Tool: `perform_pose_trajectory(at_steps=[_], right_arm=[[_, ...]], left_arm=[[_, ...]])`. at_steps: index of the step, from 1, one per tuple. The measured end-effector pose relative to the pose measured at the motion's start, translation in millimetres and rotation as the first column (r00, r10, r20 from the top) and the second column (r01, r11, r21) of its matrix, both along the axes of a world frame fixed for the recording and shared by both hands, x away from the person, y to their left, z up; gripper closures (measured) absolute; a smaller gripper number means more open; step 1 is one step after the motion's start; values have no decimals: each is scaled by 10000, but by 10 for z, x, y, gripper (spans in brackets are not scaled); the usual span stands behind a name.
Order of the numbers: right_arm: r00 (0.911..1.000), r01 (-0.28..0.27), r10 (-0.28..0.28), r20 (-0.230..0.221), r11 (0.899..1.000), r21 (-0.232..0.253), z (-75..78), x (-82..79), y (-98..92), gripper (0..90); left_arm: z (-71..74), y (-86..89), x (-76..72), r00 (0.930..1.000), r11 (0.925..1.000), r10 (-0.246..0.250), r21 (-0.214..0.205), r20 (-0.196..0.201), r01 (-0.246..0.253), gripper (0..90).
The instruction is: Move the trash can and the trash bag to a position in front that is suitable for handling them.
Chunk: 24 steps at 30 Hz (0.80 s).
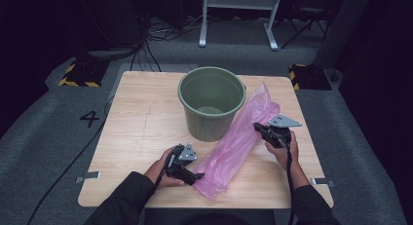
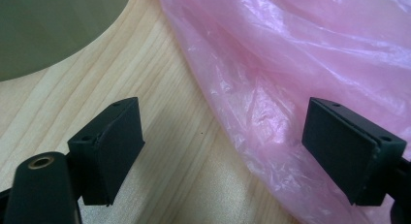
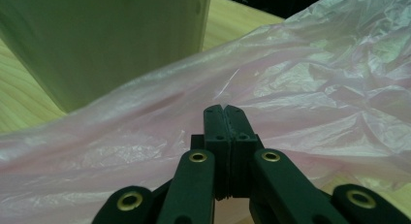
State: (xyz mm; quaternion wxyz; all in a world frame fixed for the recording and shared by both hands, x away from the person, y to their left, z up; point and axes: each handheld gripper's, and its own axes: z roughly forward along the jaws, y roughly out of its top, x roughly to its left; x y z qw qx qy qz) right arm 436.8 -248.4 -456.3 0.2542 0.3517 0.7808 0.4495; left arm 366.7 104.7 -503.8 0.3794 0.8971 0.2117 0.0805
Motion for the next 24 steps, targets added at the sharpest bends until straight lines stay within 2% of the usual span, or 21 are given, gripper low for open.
perform_pose_trajectory(at_steps=[5,11,14,16,24], right_arm=[[9990,-162,158,415,9998,86,95,-91,-21,900],[9924,-380,376,1173,9993,16,218,-205,-2,900],[9906,-465,464,1286,9989,-23,240,-228,14,900],[9861,-691,670,1521,9976,89,278,-256,28,900],[9716,-1098,1086,2100,9939,-58,383,-345,64,900]], left_arm=[[1,-1,1,10000,10000,42,46,24,-42,146],[0,-2,-2,9999,9999,112,41,7,-112,142],[2,1,-2,9999,9999,147,63,6,-147,140],[3,12,-2,9998,9998,199,71,1,-199,140],[2,33,-3,9995,9994,326,63,10,-327,140]])
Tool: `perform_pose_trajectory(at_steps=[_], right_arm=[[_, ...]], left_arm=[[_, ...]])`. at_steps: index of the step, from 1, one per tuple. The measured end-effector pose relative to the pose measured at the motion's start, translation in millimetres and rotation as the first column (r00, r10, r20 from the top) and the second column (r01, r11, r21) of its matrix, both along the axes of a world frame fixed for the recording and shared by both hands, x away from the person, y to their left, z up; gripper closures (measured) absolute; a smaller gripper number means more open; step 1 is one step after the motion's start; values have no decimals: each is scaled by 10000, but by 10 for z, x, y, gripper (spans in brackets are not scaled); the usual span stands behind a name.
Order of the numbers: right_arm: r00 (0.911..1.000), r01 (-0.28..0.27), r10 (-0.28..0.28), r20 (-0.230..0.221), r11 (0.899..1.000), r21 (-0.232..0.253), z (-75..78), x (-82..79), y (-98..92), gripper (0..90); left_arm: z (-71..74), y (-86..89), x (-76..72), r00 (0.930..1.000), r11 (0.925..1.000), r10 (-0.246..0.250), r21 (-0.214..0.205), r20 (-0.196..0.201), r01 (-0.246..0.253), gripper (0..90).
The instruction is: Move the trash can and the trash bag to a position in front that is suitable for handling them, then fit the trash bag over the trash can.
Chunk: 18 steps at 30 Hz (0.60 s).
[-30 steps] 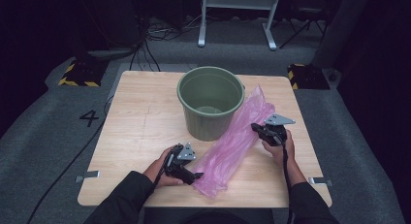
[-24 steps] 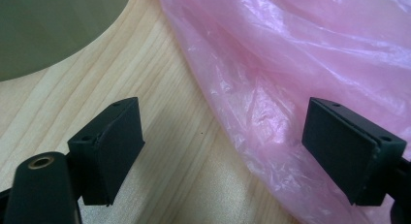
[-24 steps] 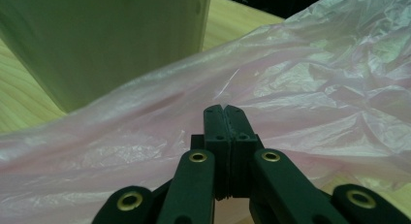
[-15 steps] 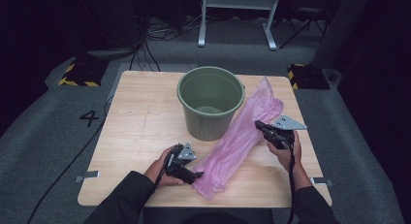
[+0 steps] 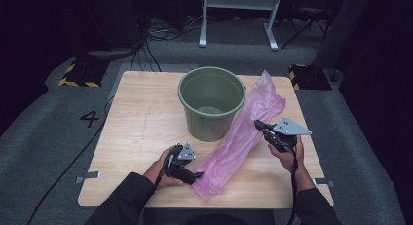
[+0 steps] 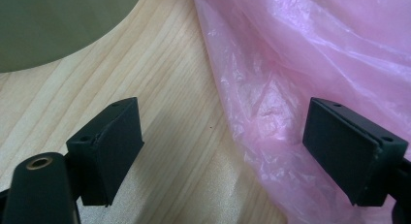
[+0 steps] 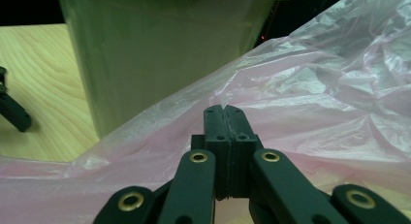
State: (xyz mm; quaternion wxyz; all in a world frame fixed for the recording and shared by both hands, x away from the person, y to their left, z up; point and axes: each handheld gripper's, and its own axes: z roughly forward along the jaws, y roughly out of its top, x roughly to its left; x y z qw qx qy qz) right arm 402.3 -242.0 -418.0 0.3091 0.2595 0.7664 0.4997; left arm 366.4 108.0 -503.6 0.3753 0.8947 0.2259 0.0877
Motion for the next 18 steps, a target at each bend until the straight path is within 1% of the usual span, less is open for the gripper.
perform_pose_trajectory(at_steps=[2,3,4,6,10,18], right_arm=[[9999,-85,86,144,10000,-51,29,-29,9,900],[9999,-85,86,144,10000,-51,29,-29,9,900],[9992,-203,207,355,9997,-106,65,-66,10,900],[9982,-327,329,493,9994,-54,89,-95,8,900],[9962,-431,437,749,9990,-101,132,-140,22,900],[9902,-836,842,1113,9965,-97,216,-216,76,900]], left_arm=[[1,1,4,10000,10000,-12,48,-3,12,137],[1,1,4,10000,10000,-12,48,-3,12,131],[-1,-2,8,10000,10000,35,53,-20,-35,122],[-1,-3,9,10000,10000,52,65,-18,-52,118],[-3,-6,12,10000,10000,75,51,-29,-74,112],[-3,-8,15,9999,9999,114,75,-42,-114,101]])
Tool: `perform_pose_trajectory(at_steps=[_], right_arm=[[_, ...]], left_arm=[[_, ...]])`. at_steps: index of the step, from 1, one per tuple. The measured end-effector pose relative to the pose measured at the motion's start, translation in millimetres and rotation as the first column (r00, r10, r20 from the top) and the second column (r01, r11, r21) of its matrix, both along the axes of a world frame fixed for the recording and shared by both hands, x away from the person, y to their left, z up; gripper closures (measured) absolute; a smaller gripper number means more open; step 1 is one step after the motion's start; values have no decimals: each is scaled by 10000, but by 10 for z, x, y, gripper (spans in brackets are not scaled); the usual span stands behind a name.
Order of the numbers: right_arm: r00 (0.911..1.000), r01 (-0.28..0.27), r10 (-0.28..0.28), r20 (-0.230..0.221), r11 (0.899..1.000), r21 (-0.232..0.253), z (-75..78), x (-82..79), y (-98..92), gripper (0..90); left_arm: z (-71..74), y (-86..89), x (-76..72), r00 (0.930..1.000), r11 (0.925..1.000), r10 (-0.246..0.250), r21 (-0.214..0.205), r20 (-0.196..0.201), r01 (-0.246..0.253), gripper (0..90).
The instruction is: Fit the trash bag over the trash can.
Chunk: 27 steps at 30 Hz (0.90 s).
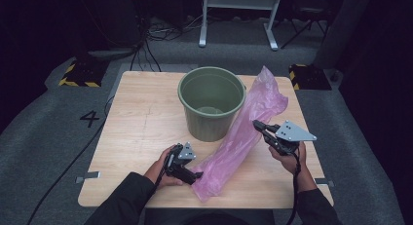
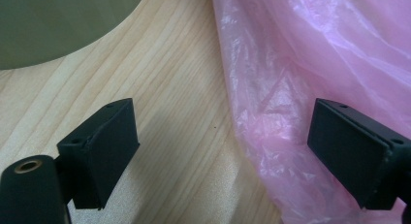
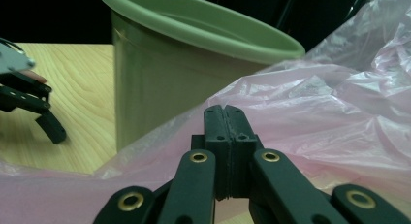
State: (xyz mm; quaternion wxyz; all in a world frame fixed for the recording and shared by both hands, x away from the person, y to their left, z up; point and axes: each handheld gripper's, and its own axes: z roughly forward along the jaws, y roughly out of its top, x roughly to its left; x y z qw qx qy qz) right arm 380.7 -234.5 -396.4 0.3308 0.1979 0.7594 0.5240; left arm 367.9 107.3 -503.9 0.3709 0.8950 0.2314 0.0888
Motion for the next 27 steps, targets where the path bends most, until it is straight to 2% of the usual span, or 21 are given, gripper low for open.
perform_pose_trajectory(at_steps=[4,7,8,10,12,14,15,20,21,23,24,25,27], right_arm=[[9996,-200,199,192,9998,16,44,-33,22,900],[9991,-245,246,346,9997,-46,64,-61,37,900],[9987,-311,313,402,9995,-64,72,-73,39,900],[9982,-300,305,513,9995,-94,88,-99,42,900],[9977,-308,313,597,9995,-93,105,-130,38,900],[9970,-361,364,683,9993,-56,125,-166,29,900],[9963,-392,397,757,9992,-80,140,-188,24,900],[9944,-413,420,970,9991,-91,181,-260,2,900],[9929,-297,315,1144,9994,-174,197,-283,-5,900],[9927,-202,221,1186,9996,-174,203,-284,-8,900],[9931,-164,189,1154,9996,-221,201,-280,-6,900],[9931,-103,133,1162,9996,-259,195,-273,1,900],[9936,-73,103,1124,9996,-267,187,-267,7,900]], left_arm=[[5,7,3,10000,10000,23,56,-7,-23,101],[49,15,7,9995,9982,313,505,10,-313,102],[69,20,1,9990,9973,415,595,156,-424,116],[120,37,-14,9981,9973,484,539,384,-505,210],[177,51,-14,9975,9981,538,268,466,-551,140],[244,63,-19,9965,9982,586,93,604,-593,188],[269,68,-25,9959,9979,643,33,636,-647,160],[410,69,-60,9949,9977,594,-377,819,-565,161],[498,41,-76,9953,9963,498,-740,833,-437,160],[551,13,-88,9948,9954,500,-857,892,-424,161],[664,-56,-125,9947,9928,381,-1170,956,-268,162],[717,-97,-148,9944,9906,365,-1350,996,-229,161],[764,-141,-167,9942,9888,292,-1488,1036,-136,162]])
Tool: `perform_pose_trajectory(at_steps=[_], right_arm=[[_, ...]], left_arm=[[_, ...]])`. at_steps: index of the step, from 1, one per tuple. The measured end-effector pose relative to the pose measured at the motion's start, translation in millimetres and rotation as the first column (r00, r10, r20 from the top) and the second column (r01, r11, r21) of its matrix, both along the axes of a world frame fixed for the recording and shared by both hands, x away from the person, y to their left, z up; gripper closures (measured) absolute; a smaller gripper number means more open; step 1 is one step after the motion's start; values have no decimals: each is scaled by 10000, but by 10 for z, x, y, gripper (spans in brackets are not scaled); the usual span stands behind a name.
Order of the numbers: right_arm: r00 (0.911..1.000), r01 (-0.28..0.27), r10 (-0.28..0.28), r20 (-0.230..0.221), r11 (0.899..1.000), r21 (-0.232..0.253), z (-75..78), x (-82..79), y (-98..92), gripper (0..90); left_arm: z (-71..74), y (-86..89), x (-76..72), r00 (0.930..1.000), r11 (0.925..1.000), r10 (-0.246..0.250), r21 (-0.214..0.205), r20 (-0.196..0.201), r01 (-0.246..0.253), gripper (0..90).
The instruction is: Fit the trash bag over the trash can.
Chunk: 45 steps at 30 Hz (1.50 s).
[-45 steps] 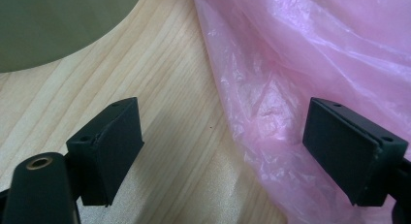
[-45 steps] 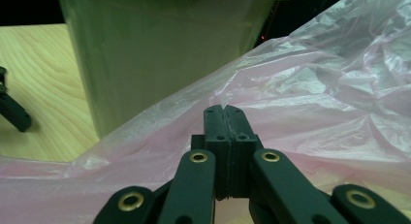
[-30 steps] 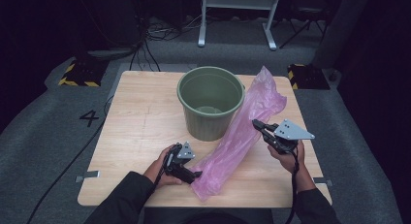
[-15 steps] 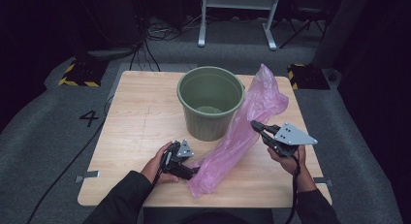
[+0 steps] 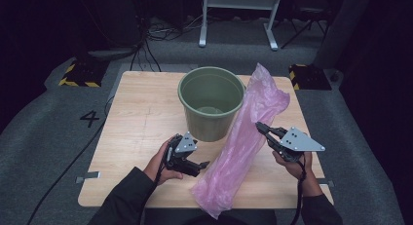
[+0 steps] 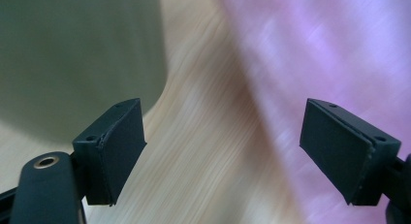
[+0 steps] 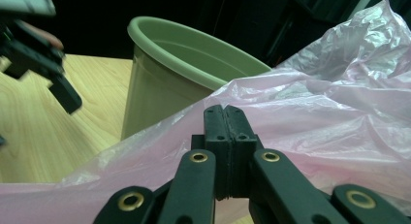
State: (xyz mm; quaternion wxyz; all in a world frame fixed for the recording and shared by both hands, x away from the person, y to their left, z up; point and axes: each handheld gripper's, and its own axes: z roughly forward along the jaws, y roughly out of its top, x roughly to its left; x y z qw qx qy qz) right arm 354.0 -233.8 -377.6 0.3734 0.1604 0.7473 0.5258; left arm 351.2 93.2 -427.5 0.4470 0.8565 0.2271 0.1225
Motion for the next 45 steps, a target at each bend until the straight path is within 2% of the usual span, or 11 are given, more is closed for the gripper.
perform_pose_trajectory(at_steps=[5,9,13,15,21,24,27,32,37,40,45], right_arm=[[10000,36,-36,-20,10000,-68,-34,38,46,900],[9998,-79,81,162,9999,-75,-32,30,90,900],[9990,-304,302,319,9995,65,5,3,138,900],[9978,-422,425,508,9991,-70,31,-29,188,900],[9919,-737,769,1009,9967,-352,101,-162,290,900],[9878,-918,969,1216,9947,-470,130,-226,322,900],[9823,-1150,1224,1420,9916,-589,156,-284,351,900],[9738,-1357,1466,1736,9880,-733,208,-377,402,900],[9712,-1580,1674,1697,9851,-674,248,-374,459,900],[9699,-1897,1963,1441,9801,-585,294,-280,598,900],[9694,-2191,2238,1008,9741,-559,339,-148,775,900]], left_arm=[[89,-240,-6,9990,9991,-416,-118,145,418,160],[-76,-495,154,9990,9994,-56,346,-434,71,162],[-156,-595,215,9988,9970,-122,761,-466,157,174],[-207,-684,236,9998,9930,76,1183,-175,-54,190],[-259,-745,276,9997,9941,198,1070,-127,-183,332],[-264,-766,271,9978,9900,585,1264,318,-621,446],[-250,-731,269,9985,9948,431,912,338,-460,593],[-190,-643,188,9933,9959,512,694,1041,-586,769],[-132,-513,66,9872,9960,507,646,1514,-611,813],[-95,-313,-43,9805,9956,648,550,1856,-762,828],[-52,-84,-107,9770,9952,815,379,1973,-907,841]])
